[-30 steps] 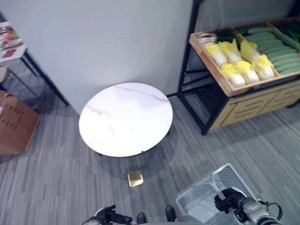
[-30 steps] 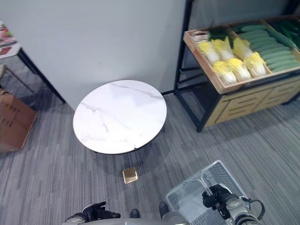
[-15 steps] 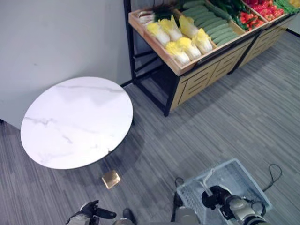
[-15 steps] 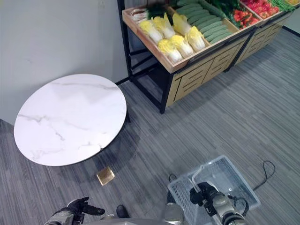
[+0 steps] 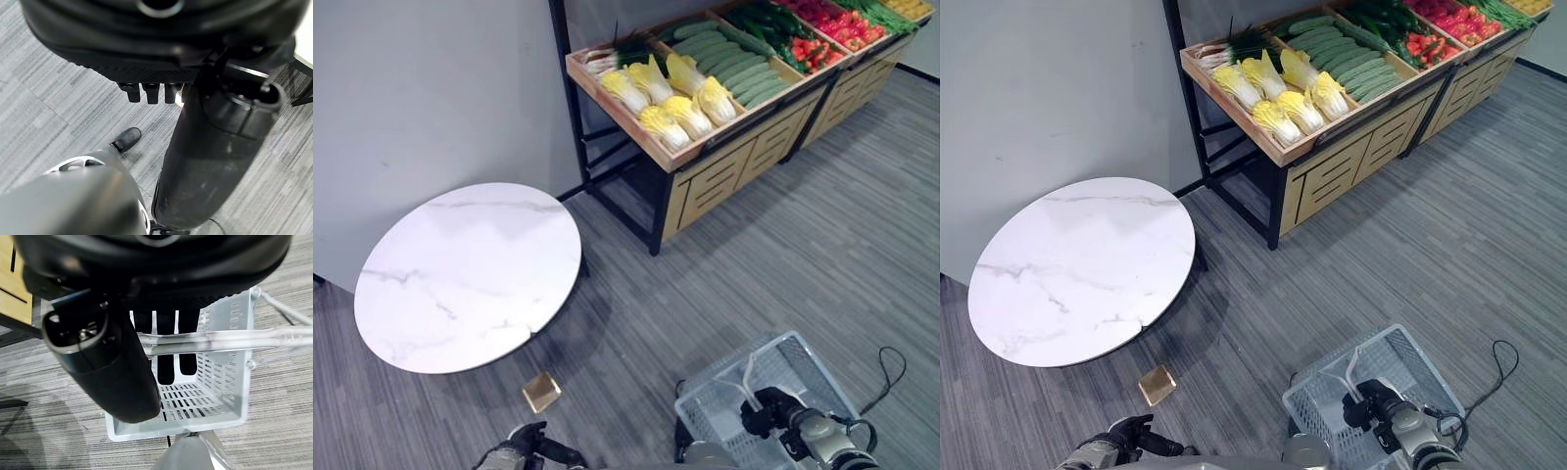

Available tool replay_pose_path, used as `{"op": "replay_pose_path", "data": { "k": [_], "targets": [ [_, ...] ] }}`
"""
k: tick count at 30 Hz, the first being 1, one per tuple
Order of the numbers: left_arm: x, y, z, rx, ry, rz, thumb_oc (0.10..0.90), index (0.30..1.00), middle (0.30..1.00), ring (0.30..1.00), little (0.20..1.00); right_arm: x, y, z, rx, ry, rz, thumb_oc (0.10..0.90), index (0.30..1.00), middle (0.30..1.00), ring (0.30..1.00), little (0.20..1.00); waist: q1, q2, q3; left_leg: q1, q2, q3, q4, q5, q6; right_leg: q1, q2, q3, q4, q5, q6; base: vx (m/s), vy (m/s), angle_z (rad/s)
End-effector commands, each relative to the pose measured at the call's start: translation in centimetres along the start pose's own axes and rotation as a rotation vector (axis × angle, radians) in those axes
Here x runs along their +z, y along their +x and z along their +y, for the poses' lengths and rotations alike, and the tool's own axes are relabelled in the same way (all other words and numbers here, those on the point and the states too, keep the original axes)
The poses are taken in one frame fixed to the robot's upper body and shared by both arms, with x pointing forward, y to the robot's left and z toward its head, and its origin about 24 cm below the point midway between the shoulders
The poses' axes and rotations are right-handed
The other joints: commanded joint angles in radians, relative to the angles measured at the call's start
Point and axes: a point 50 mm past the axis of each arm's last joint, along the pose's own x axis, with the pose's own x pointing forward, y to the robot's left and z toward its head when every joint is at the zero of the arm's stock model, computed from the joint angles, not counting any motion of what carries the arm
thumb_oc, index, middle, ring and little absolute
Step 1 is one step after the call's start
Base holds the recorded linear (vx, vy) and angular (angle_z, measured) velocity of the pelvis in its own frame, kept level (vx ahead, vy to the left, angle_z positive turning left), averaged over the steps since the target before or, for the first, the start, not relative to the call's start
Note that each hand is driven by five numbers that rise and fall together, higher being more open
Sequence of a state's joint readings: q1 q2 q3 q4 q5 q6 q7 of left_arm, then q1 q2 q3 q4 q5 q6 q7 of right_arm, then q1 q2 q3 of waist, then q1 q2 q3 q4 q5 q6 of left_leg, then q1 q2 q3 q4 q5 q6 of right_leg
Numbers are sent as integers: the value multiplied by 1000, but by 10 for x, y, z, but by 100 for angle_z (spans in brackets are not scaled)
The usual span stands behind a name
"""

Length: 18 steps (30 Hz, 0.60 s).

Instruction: Get the vegetables into the basket

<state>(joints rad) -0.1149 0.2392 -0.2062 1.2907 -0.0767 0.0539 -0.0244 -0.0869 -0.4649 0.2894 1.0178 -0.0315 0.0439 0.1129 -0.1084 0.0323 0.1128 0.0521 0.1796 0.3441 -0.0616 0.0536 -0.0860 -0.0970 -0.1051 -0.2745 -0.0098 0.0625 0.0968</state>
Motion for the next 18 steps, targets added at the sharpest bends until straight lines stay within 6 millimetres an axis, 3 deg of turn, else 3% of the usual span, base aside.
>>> {"op": "replay_pose_path", "data": {
  "k": [1,3,6,7,8,9,13,18],
  "targets": [
    [19,0,19,51,46,-51,900,1000,1000,1000,1000,17,4,10,41,-8,-55,400,300,300,300,300,-17,-59,28,8,-26,-59,203,-49,-48,14,24,105,58,-44,16,101,-211,15],
    [31,0,18,46,60,-89,900,1000,1000,1000,1000,17,4,9,40,3,-54,400,300,300,300,300,0,-80,52,-61,-43,-120,291,-17,-54,36,22,109,37,-34,9,75,-114,4],
    [31,-1,18,44,28,-100,900,1000,1000,1000,1000,16,4,9,42,-11,-46,400,300,300,300,300,29,-98,49,-133,-78,-221,170,-46,-35,62,8,151,-6,-34,34,164,81,-23],
    [31,-1,17,43,19,-104,900,1000,1000,1000,1000,16,5,10,44,-22,-46,400,300,300,300,300,49,-101,52,-169,-78,-284,137,-21,-40,72,5,177,-10,-35,41,283,157,-40],
    [27,-1,20,62,18,-87,900,1000,1000,1000,1000,14,4,10,48,-27,-39,400,300,300,300,300,57,-100,55,-183,-61,-300,109,5,-46,83,4,200,-3,-48,43,263,142,-64],
    [24,-1,20,59,-2,-87,900,1000,1000,1000,1000,17,5,10,45,-37,-49,400,300,300,300,300,58,-101,56,-169,-68,-314,133,-26,-37,80,4,220,14,-58,43,197,116,-67],
    [19,-1,24,65,-14,-76,900,1000,1000,1000,1000,15,4,8,34,-37,-47,400,300,300,300,300,55,-113,57,-163,-96,-289,153,-59,-17,76,-19,245,6,-45,56,66,168,-94],
    [13,-3,38,112,-39,-64,900,1000,1000,1000,1000,23,6,9,32,-5,-68,400,300,300,300,300,72,-138,66,-164,-118,-238,157,-88,15,37,-44,295,4,-13,84,-18,147,-23]
  ]
}}
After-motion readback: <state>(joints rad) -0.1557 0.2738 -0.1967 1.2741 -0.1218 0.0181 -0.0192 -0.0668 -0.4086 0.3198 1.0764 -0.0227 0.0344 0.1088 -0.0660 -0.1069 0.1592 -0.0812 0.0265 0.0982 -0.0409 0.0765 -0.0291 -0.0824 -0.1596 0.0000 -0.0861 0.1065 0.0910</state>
